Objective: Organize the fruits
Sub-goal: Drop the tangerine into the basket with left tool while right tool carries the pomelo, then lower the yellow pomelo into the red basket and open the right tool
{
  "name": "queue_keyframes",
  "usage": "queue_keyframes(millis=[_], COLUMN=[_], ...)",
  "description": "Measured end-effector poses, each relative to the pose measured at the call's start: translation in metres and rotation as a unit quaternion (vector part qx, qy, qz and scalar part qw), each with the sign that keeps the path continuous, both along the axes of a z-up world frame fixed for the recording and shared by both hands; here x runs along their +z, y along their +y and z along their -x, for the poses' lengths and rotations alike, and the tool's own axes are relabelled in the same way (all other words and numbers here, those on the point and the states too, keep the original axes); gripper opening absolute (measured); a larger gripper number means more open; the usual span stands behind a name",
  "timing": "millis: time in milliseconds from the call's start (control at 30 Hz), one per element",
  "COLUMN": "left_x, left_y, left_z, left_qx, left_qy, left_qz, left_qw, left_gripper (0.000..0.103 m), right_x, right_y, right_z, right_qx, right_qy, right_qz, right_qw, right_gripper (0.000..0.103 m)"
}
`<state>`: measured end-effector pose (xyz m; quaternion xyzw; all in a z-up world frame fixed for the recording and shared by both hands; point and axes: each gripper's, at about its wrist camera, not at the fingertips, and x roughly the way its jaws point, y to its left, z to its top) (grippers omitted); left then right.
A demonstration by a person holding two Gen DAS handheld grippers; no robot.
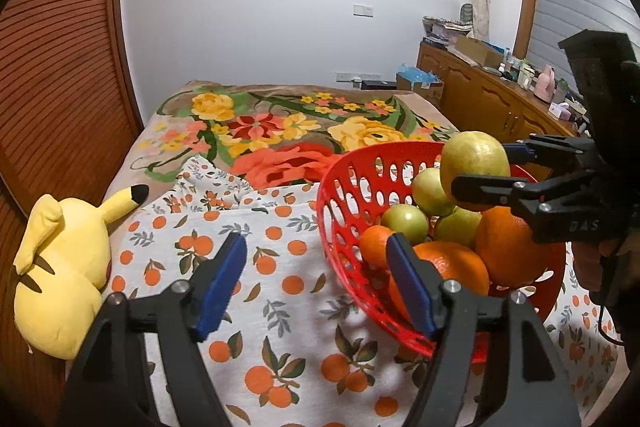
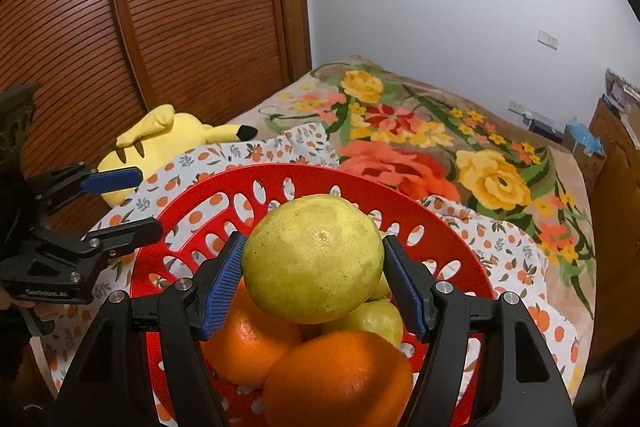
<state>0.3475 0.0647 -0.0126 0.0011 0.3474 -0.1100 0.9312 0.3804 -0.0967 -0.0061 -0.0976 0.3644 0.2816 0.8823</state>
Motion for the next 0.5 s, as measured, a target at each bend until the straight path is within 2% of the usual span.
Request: queue_keyframes(millis=[500], left_x=[-0.003], left_y=[0.007], left_z=[0.005], left_qx=[0.003], left_qy=[-0.003], left_qz=[0.001], left_qw=[1.0000], left_gripper=[0.072], right_x=[-0.010], right_y=[0.022], right_z=[-0.001], right_qx=[0.016], right_qy=[0.023], right_qz=[0.013], right_qw=[1.000], right_gripper=[0.070])
